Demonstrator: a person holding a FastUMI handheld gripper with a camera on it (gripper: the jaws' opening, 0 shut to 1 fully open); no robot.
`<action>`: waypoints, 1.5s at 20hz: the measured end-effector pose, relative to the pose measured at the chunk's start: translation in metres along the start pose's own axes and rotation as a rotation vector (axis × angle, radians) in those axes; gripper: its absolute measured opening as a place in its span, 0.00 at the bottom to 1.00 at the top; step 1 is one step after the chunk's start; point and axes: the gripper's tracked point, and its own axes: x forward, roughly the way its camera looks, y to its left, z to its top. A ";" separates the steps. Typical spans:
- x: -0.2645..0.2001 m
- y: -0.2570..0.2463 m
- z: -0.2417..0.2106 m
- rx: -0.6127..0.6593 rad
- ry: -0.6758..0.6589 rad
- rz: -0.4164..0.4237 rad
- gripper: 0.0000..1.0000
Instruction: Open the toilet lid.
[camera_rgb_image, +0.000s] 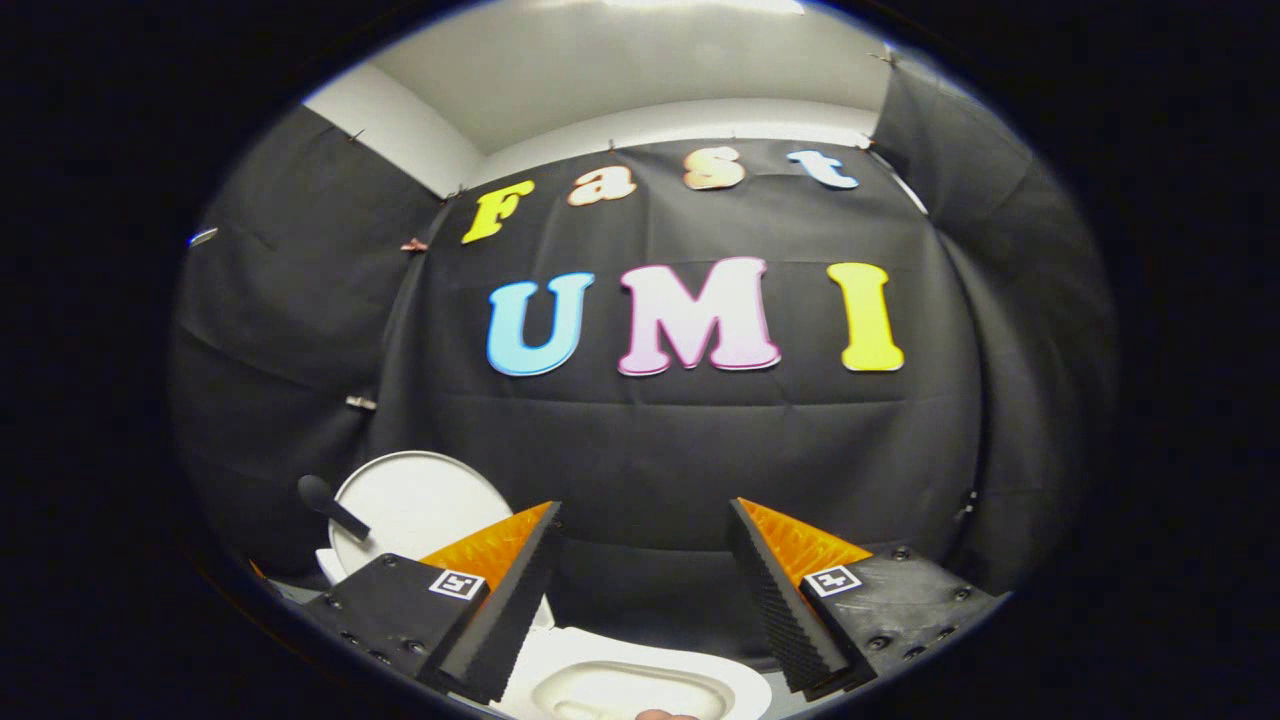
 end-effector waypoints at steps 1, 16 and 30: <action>-0.006 -0.020 -0.005 -0.009 -0.022 -0.044 1.00; -0.037 -0.095 -0.050 -0.073 -0.001 -0.236 0.99; -0.033 -0.092 -0.066 -0.095 0.053 -0.226 0.98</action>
